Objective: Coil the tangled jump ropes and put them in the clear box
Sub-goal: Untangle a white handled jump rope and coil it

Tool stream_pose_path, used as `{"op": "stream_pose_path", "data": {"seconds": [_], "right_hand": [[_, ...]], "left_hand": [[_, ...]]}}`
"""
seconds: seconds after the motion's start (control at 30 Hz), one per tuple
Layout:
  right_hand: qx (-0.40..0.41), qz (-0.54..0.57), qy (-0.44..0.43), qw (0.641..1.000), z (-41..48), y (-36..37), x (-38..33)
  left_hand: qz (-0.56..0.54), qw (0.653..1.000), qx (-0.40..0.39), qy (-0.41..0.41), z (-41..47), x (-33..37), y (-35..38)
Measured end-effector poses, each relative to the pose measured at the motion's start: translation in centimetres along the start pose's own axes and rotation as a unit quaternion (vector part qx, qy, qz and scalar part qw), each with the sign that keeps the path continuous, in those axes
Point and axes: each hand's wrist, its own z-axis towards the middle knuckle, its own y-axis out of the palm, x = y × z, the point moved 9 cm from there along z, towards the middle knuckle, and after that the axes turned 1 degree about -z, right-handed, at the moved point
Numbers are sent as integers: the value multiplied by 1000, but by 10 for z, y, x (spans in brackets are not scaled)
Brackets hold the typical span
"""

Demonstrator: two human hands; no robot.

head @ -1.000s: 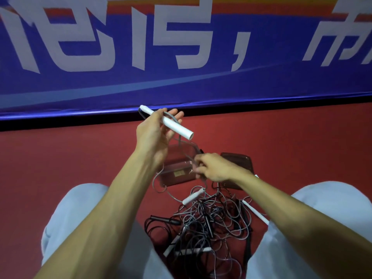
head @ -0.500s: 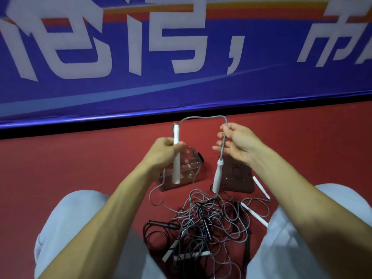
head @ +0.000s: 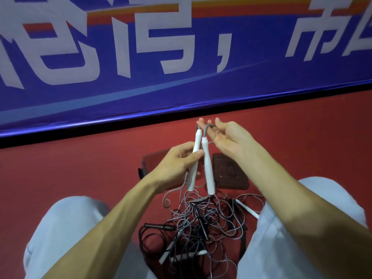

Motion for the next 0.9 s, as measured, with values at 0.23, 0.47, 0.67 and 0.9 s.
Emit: {"op": "stream_pose_path", "data": {"seconds": [0.23,0.47,0.67,0.9], "right_hand": [[11,-14,-4,1000,-13,1,-4],[44,-358,-21,932,-8,-12,-7],[43,-672,-299,676,-16,14,-33],[-88,-723,-157,667,-8,20,9]], "left_hand": [[73,997,17,14,1,-3,-7],[190,976,85,60,-1,10,-34],[537,828,116,110,-12,26,-51],[592,774,148,171,-21,43,-47]]}}
